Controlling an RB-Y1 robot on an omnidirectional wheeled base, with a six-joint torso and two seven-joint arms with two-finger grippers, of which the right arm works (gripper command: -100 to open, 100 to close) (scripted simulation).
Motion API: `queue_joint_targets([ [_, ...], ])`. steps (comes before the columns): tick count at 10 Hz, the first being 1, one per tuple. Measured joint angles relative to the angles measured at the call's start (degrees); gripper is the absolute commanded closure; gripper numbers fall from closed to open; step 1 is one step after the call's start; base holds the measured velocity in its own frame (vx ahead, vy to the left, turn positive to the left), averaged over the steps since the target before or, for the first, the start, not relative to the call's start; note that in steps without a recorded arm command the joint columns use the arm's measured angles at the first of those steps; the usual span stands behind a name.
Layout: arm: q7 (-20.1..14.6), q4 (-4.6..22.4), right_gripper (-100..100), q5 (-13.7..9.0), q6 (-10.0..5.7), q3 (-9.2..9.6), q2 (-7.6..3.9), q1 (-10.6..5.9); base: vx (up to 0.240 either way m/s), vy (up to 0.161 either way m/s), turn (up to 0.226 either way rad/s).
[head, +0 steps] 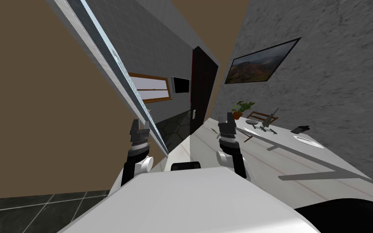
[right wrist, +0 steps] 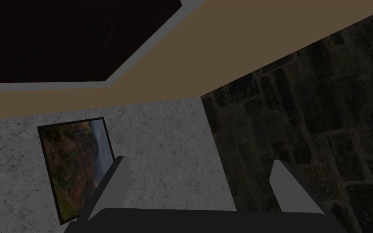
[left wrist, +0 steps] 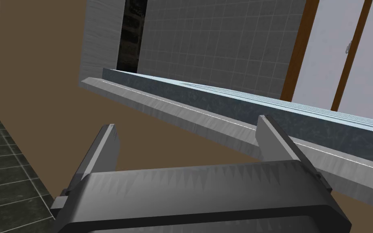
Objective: Push the door open
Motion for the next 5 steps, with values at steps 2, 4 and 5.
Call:
queue_joint_targets([
  [2, -0.32, 2.79, -100, -0.16, -0.18, 0.45, -0.74, -1.17, 0.061, -0.164, 0.090],
  [4, -0.70, 5.53, -100, -0.23, 0.26, 1.34, -1.55, -2.65, 0.110, -0.186, 0.083],
  [5, -0.76, 6.57, -100, -0.15, 0.69, 1.86, -1.73, -3.35, 0.086, -0.113, 0.043],
])
